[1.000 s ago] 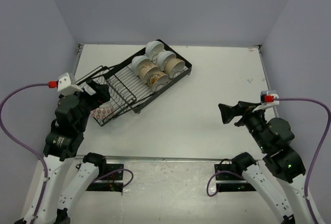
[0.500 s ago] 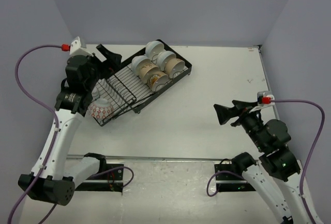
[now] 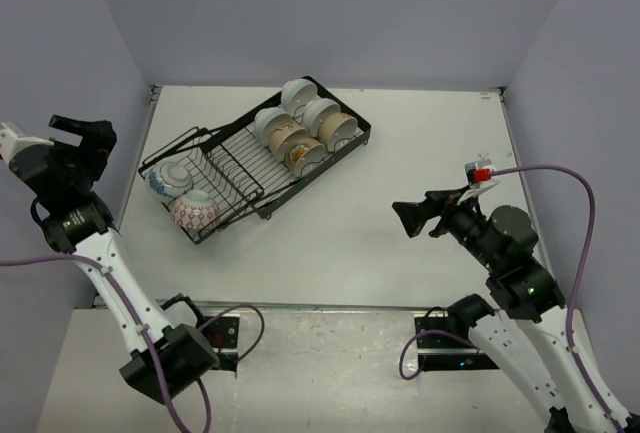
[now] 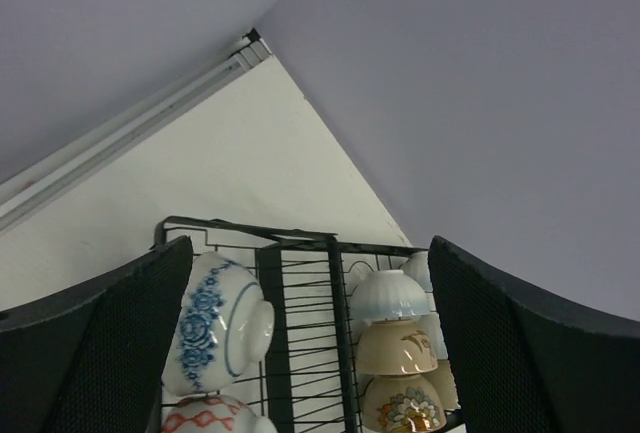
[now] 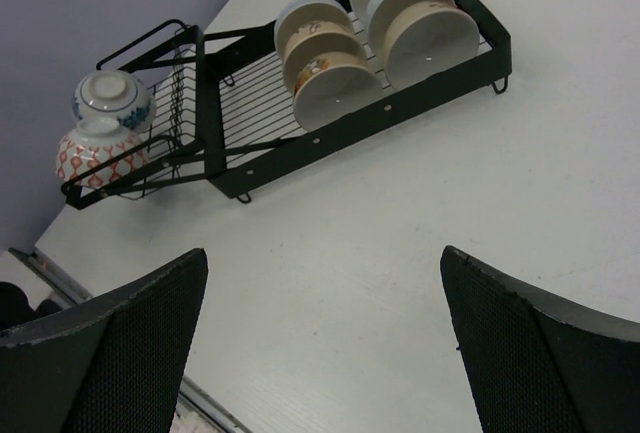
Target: Unload the bowls from the dish rack
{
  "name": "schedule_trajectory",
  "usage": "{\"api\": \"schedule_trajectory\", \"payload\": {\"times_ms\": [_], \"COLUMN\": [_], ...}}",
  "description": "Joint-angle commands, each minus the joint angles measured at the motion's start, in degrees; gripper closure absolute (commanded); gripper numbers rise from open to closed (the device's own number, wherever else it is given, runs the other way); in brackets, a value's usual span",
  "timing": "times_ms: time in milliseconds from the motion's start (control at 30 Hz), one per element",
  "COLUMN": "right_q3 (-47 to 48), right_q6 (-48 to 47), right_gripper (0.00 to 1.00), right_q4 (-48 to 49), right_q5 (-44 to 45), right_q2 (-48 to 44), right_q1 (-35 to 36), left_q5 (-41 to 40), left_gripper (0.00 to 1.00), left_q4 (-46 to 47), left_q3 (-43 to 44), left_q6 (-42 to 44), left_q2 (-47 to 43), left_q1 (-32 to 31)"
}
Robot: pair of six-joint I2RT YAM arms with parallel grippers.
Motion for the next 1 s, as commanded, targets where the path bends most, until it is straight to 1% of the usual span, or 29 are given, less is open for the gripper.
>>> {"api": "schedule_trajectory", "payload": {"times_ms": [0, 33, 100, 167, 267, 367, 433, 500, 533, 567, 767, 833, 967], "right_q3": [1.8, 1.7, 0.8, 0.5, 2.0, 2.0, 1.8, 1.7, 2.0, 2.2, 0.9, 0.3, -0.5], "right_q6": [-0.9, -1.1, -1.0, -0.9, -1.3, -1.4, -1.5, -1.8, -1.8, -2.0, -1.8, -1.4, -1.3], "right_gripper": [0.01, 0.01, 0.01, 0.01, 0.01, 0.01, 0.01, 0.01, 0.01, 0.01, 0.01, 0.01, 0.01], "right_q4": [1.7, 1.7, 2.8, 3.8, 2.0, 1.0, 0.9, 0.3, 0.0, -0.2, 0.2, 0.3, 1.5], "right_q5": [-3.7, -3.4, -3.6, -5.2, -6.8, -6.7, -6.0, -4.6, -3.6, -3.2, -0.8, -1.2, -3.5], "right_q2": [-0.5, -1.0, -1.5, -1.3, 0.5, 1.9, 2.0, 2.5, 2.7, 2.8, 4.5, 4.9, 5.5], "right_q1": [0.3, 0.3, 0.3, 0.3, 0.3, 0.3, 0.3, 0.3, 0.3, 0.2, 0.3, 0.3, 0.3], "left_q5": [12.0, 15.1, 17.7, 17.8, 17.5, 18.7, 20.0, 21.7, 22.4, 24.3, 27.3, 28.3, 33.5], "left_gripper": [0.00, 0.00, 0.00, 0.00, 0.00, 0.00, 0.00, 0.00, 0.00, 0.00, 0.00, 0.00, 0.00], "left_q4": [-0.8, 0.6, 3.0, 3.2, 3.9, 3.8, 5.7, 9.5, 12.9, 14.4, 19.6, 23.4, 29.0], "left_q3": [-8.9, -11.3, -15.5, -16.2, -16.7, -17.8, -20.7, -24.8, -27.5, -28.4, -30.0, -31.2, -33.0], "left_q6": [1.0, 0.3, 0.3, 1.6, 3.2, 3.9, 3.9, 2.8, 2.1, 1.0, 0.5, 0.1, -2.0], "left_q2": [0.0, 0.0, -0.4, -2.0, -4.2, -3.6, -2.9, -1.9, -1.6, -1.3, 1.1, 1.8, 4.4], "left_q1": [11.2, 13.7, 15.3, 15.3, 15.3, 15.3, 15.3, 15.3, 15.3, 15.3, 13.9, 13.6, 13.6]}}
